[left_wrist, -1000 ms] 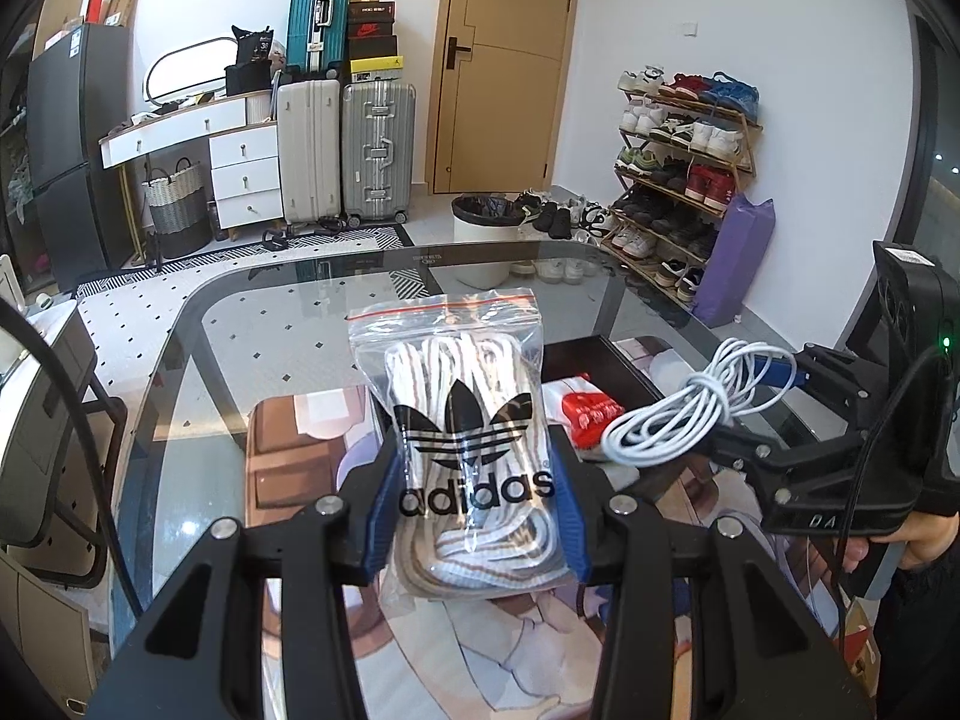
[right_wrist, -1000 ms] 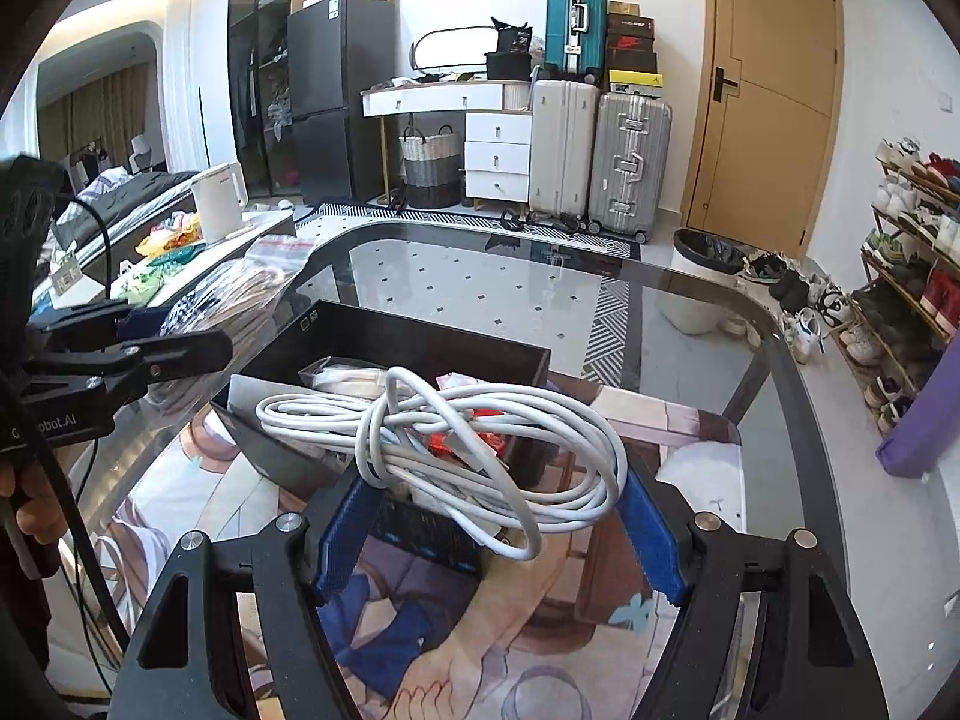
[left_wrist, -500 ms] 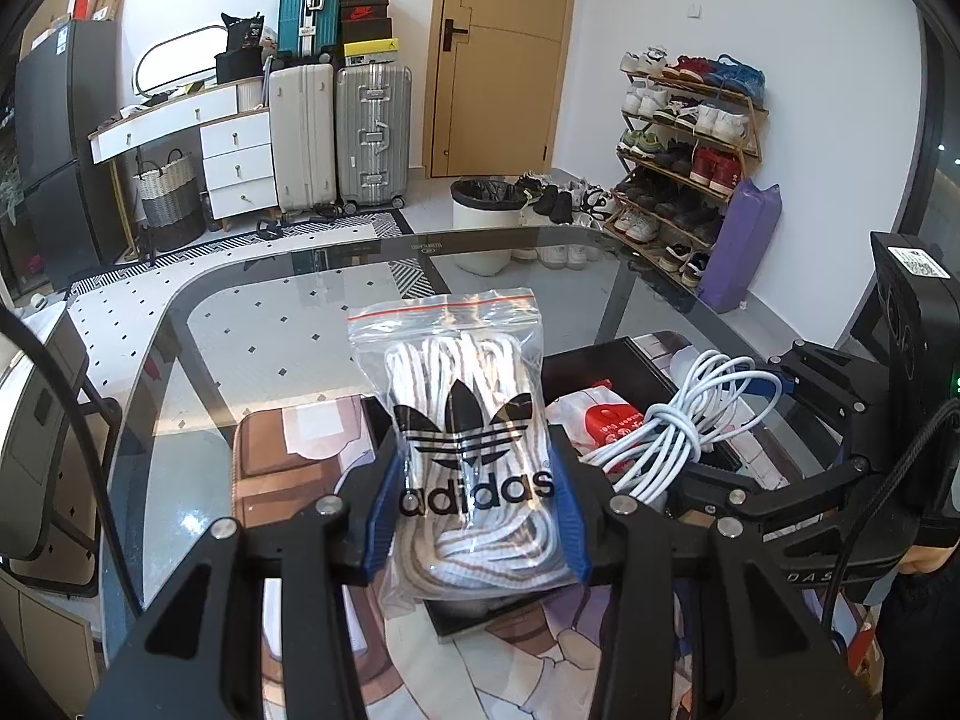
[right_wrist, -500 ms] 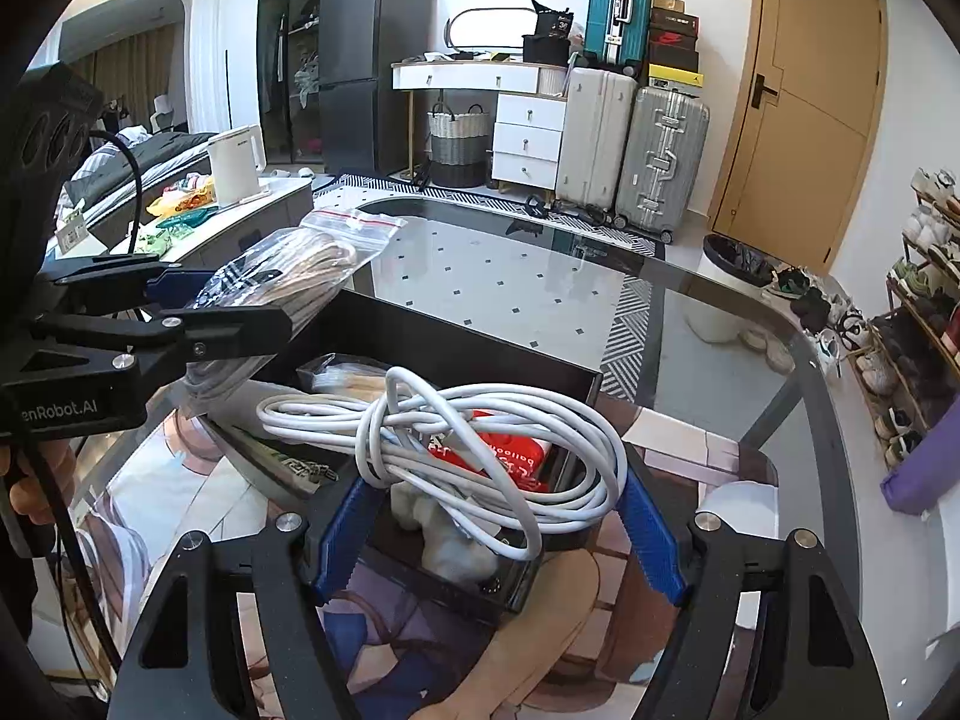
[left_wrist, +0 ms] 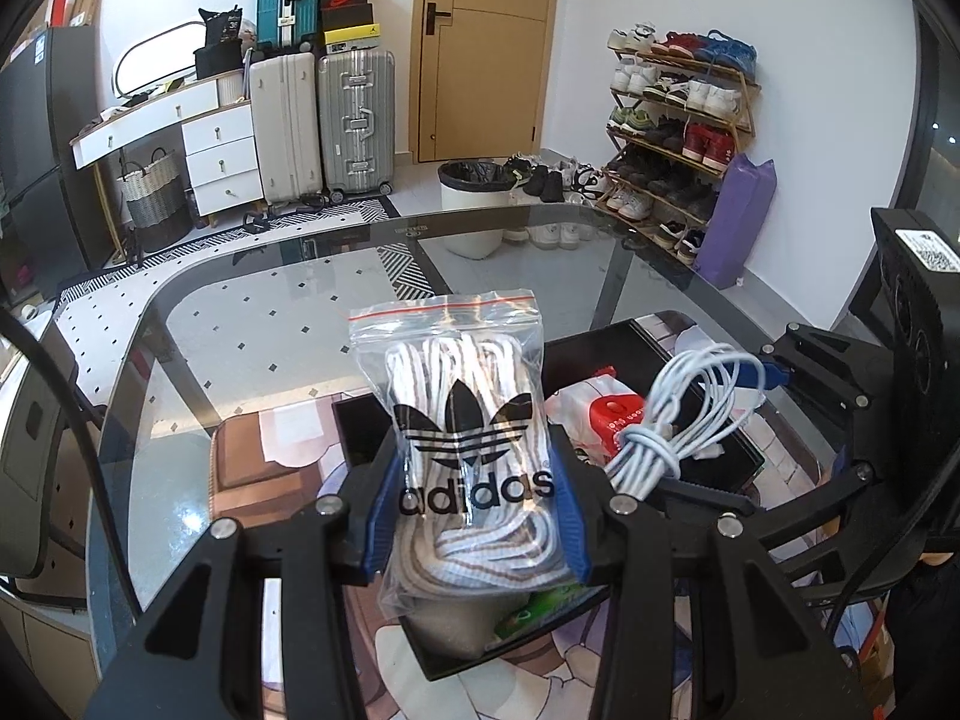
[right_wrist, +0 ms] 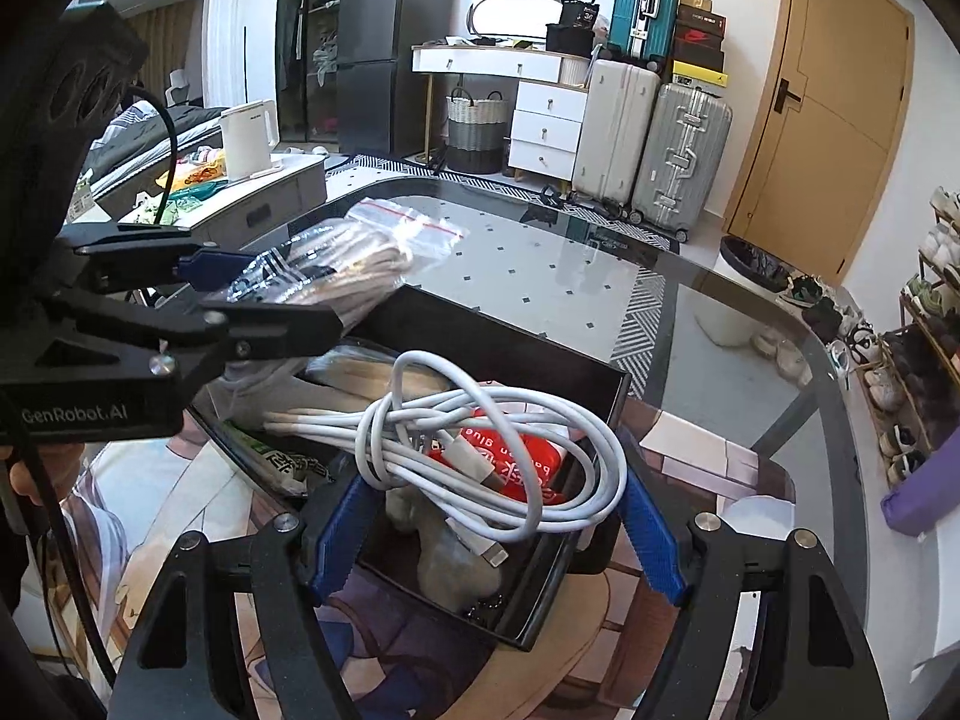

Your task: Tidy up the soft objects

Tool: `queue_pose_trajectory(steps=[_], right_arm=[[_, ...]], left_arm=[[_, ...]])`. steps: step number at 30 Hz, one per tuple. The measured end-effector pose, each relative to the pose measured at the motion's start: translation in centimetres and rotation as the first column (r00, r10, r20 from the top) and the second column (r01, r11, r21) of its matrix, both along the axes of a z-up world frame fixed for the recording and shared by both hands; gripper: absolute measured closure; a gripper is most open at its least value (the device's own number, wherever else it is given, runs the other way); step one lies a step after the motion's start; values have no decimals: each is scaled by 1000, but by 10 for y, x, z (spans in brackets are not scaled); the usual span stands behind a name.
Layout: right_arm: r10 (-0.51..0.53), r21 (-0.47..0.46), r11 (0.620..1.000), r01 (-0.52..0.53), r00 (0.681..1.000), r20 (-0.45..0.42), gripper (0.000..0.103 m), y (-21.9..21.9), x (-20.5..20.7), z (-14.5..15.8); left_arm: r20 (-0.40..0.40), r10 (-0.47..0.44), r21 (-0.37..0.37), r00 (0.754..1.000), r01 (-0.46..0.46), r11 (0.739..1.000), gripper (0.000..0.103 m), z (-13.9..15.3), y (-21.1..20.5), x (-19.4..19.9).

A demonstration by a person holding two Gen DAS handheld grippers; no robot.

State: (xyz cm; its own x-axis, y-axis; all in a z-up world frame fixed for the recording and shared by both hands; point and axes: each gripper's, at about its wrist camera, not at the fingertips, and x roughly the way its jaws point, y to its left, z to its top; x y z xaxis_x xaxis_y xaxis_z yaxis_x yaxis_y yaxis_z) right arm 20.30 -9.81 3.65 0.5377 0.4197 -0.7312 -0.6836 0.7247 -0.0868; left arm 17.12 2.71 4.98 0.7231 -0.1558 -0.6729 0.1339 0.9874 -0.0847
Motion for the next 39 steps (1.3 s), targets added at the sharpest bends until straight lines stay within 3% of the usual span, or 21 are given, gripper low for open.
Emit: queue_pose_trajectory(steps=[3,5,15,19,21,23,27,29,39], right_arm=[[8,1,1000,-8,1000,3,24,-3,0,0],[17,13,1000,-17,1000,13,16,-7,-3,3],[-10,38,999,9,1000,26,11,-24,-10,8],[-30,54,998,29,999,24,11,-30,-15,8],[-43,72,997,42,999,17,10,-35,-17,7],[-52,89,995,51,999,5,8,-41,-20,6],[-71,119,990,70,998,-1,3,-50,-29,5],[-76,147,986,76,997,-3,1,-55,-34,5],[-69,252,966,50,995,67,1,-58,-72,10]], left_arm=[[-3,-7,1,1000,7,1000,60,0,-1,2],[-1,-15,11,1000,15,1000,60,0,-3,1],[-6,-38,27,999,38,999,58,-1,-6,3],[1,-41,18,999,41,999,38,1,-5,-1],[10,-44,10,999,44,999,34,4,-4,-7],[19,-40,10,999,39,999,18,4,-3,-14],[52,-16,-9,999,17,1000,10,6,1,-33],[70,15,-19,997,-14,1000,0,3,3,-45],[138,129,-22,982,-127,992,0,-15,8,-85]])
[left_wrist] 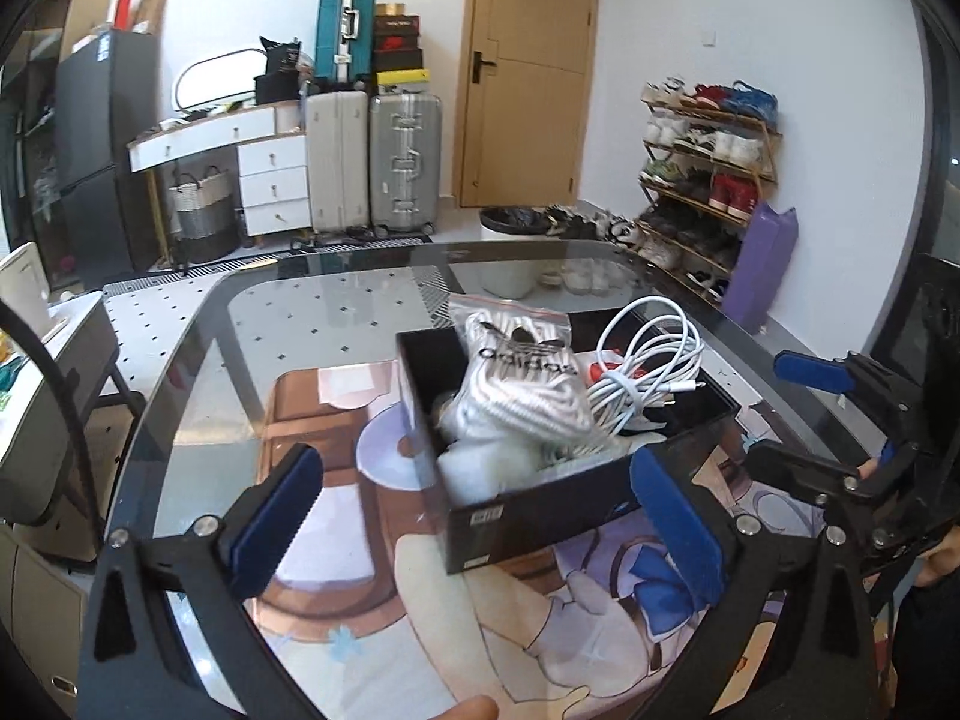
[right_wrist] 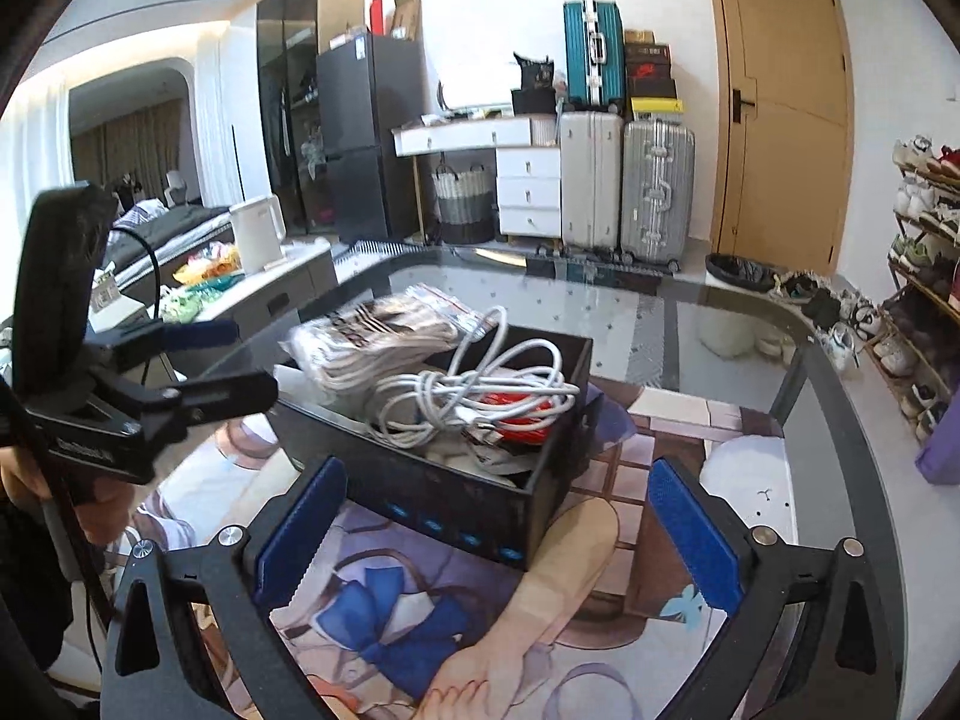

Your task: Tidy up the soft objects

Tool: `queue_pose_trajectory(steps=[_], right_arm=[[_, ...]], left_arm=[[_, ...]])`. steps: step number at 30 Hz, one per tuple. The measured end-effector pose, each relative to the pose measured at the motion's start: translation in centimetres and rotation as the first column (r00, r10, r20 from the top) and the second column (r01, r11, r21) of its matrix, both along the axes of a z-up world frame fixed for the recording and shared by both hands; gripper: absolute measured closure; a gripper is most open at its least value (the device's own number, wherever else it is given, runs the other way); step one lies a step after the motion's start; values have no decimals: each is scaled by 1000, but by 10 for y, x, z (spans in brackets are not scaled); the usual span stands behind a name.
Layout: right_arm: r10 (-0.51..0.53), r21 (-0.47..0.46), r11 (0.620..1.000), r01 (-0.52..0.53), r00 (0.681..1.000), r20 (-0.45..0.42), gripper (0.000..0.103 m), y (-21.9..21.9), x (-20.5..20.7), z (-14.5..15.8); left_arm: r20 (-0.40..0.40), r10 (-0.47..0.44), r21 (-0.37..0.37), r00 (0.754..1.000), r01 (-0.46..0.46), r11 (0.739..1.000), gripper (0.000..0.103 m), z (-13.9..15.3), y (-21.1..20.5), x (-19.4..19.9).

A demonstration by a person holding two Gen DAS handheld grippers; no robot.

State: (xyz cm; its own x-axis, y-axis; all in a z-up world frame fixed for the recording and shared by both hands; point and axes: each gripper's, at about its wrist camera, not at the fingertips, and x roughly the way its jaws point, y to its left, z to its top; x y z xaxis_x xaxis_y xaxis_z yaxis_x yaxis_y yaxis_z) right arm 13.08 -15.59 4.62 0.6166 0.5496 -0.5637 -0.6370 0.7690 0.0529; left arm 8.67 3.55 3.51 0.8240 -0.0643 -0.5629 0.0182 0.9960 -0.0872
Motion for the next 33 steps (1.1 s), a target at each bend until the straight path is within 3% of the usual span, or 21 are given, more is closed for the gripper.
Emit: queue_pose_trajectory(steps=[7,16,33], right_arm=[[-11,60,998,9,999,35,1,-2,-11,2],[-10,57,998,4,995,98,1,3,-23,5],[-9,70,998,0,993,119,1,-2,-24,4]], left_arm=[[48,51,-6,998,-51,999,0,-8,1,-18],[86,67,33,994,-70,997,0,-11,-6,-19],[94,63,28,994,-66,997,0,-16,-6,-18]])
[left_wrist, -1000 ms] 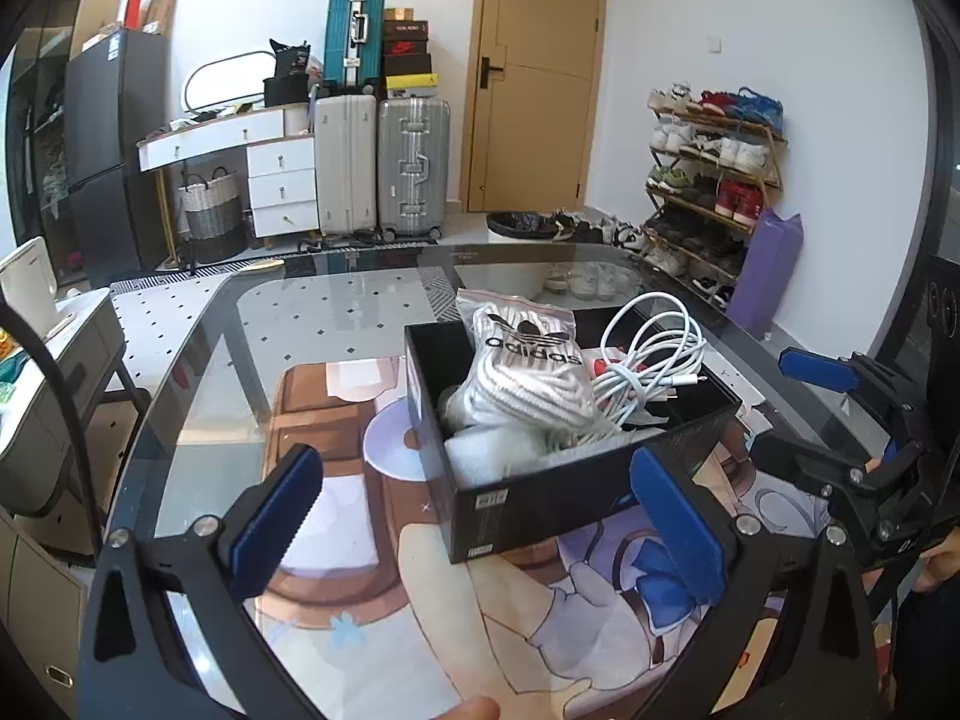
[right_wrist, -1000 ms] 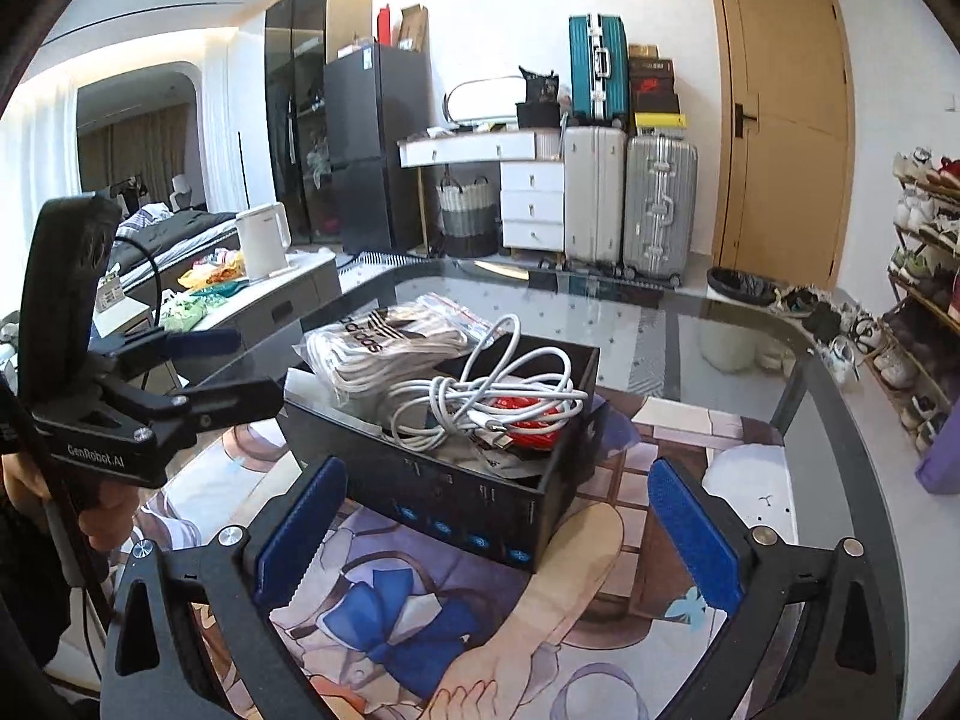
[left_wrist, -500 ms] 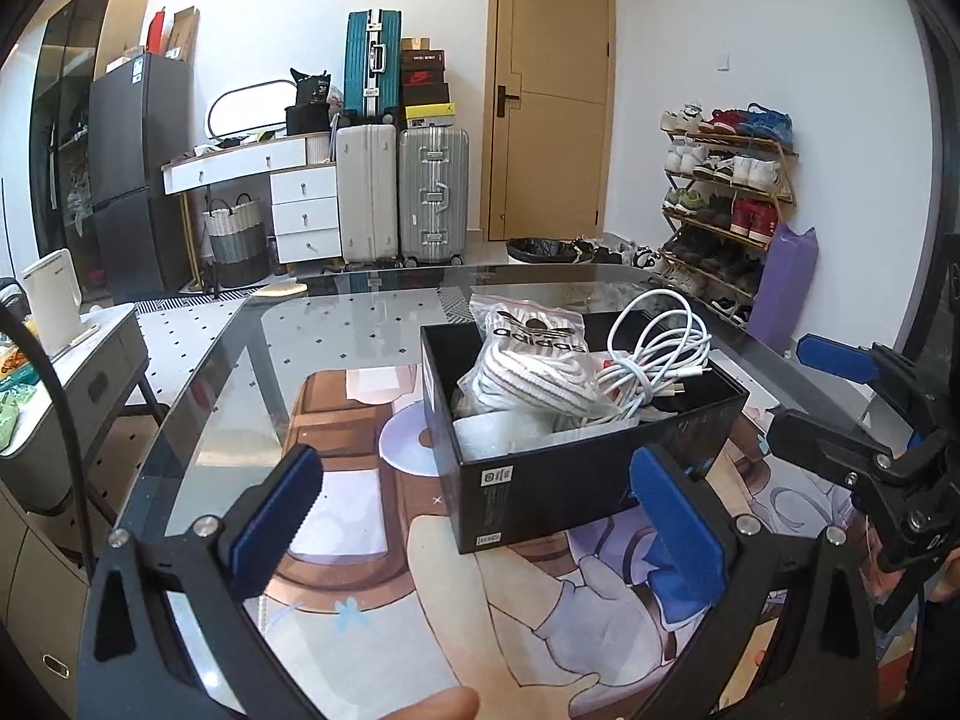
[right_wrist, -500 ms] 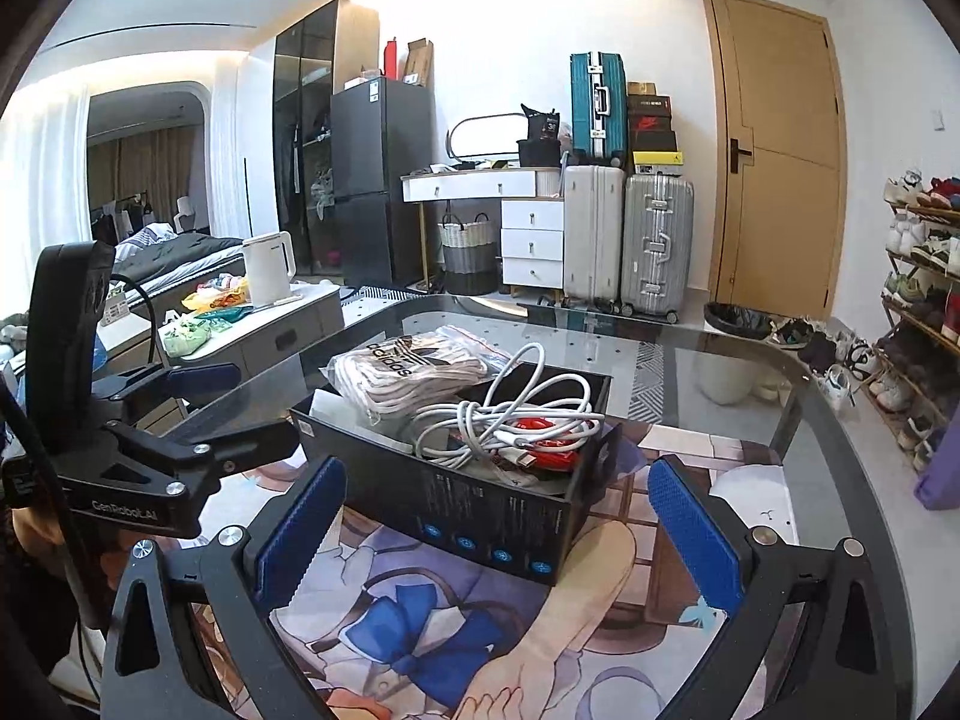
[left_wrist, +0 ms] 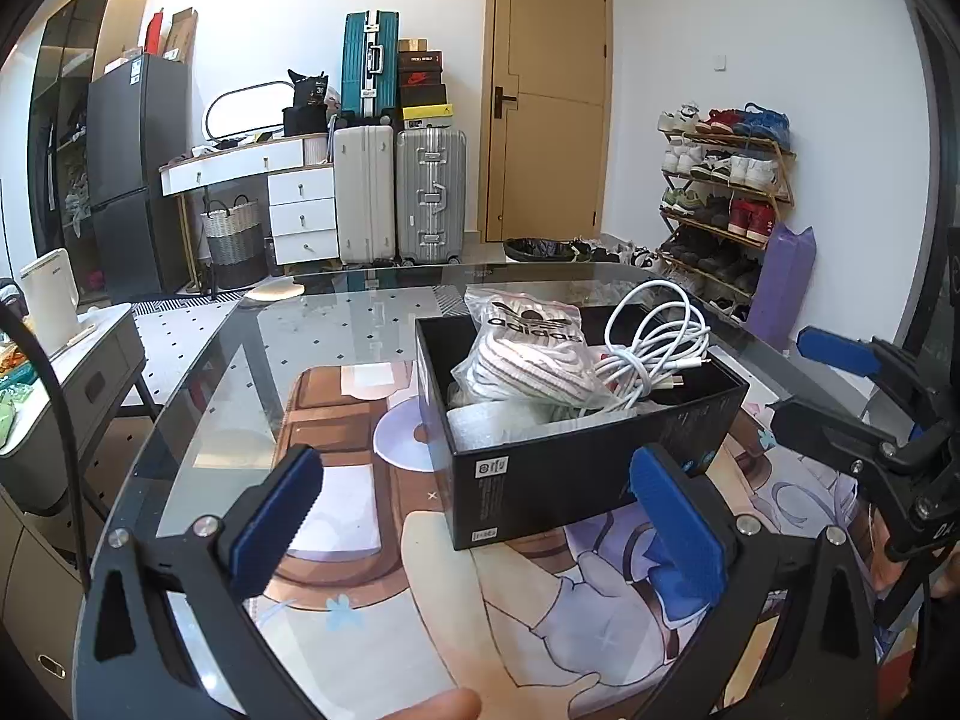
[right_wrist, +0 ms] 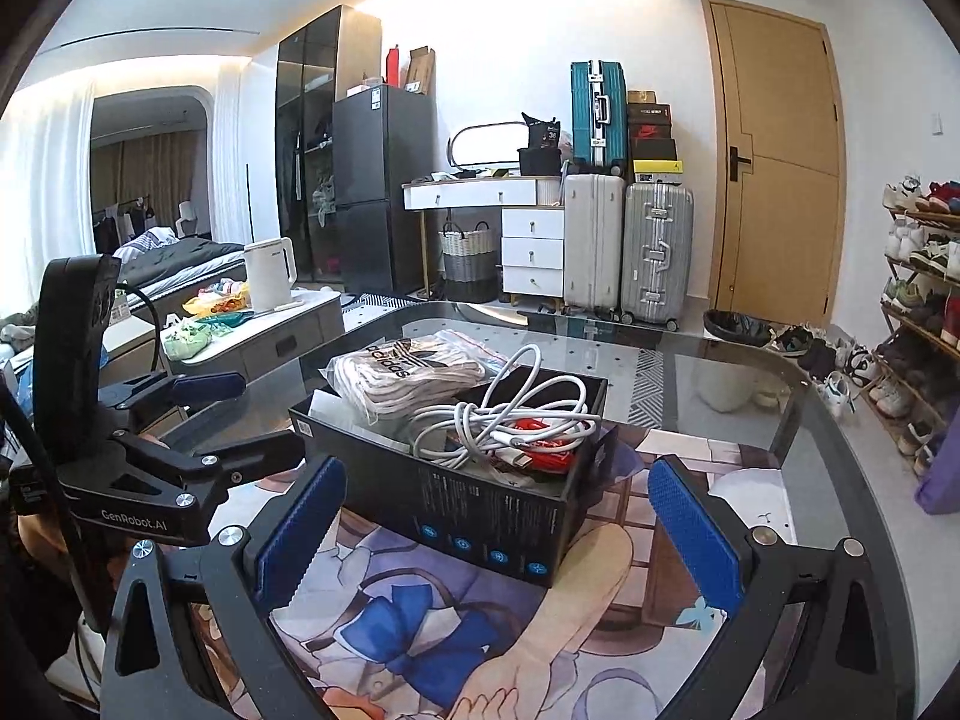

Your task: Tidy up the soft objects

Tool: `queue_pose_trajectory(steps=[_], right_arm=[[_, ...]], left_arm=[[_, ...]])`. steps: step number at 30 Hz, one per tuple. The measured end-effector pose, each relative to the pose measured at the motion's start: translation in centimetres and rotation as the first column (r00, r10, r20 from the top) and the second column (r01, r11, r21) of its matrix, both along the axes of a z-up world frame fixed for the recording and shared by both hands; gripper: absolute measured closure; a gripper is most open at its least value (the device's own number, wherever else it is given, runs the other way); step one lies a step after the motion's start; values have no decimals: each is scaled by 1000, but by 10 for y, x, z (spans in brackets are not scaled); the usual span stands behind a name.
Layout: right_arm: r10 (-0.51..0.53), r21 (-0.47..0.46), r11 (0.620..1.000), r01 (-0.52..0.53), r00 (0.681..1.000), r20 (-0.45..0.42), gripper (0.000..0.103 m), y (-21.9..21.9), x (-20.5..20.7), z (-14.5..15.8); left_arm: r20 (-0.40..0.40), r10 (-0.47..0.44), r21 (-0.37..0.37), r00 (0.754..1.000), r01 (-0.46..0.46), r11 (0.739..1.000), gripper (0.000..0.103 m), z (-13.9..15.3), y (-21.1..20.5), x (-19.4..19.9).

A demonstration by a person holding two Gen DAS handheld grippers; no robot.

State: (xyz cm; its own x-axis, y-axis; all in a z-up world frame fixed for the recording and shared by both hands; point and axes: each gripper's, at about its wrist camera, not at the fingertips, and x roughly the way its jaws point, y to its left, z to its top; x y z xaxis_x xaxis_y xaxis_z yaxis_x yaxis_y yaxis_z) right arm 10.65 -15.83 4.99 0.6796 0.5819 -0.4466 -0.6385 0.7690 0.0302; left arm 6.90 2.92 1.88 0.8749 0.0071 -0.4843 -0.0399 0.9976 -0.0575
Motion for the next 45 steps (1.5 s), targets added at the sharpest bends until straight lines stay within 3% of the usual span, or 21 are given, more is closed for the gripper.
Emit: queue_pose_trajectory(steps=[9,23,45], right_arm=[[15,-6,1000,-15,1000,-3,1,4,-1,-6],[-7,70,998,6,1000,26,1,-10,-4,-2],[4,56,998,-6,999,43,1,-4,-6,-3]], left_arm=[[2,20,-35,1000,-20,999,0,0,7,-1],[13,18,-6,1000,-18,1000,0,0,2,-3],[23,15,3,1000,-15,1000,0,2,-1,-5]])
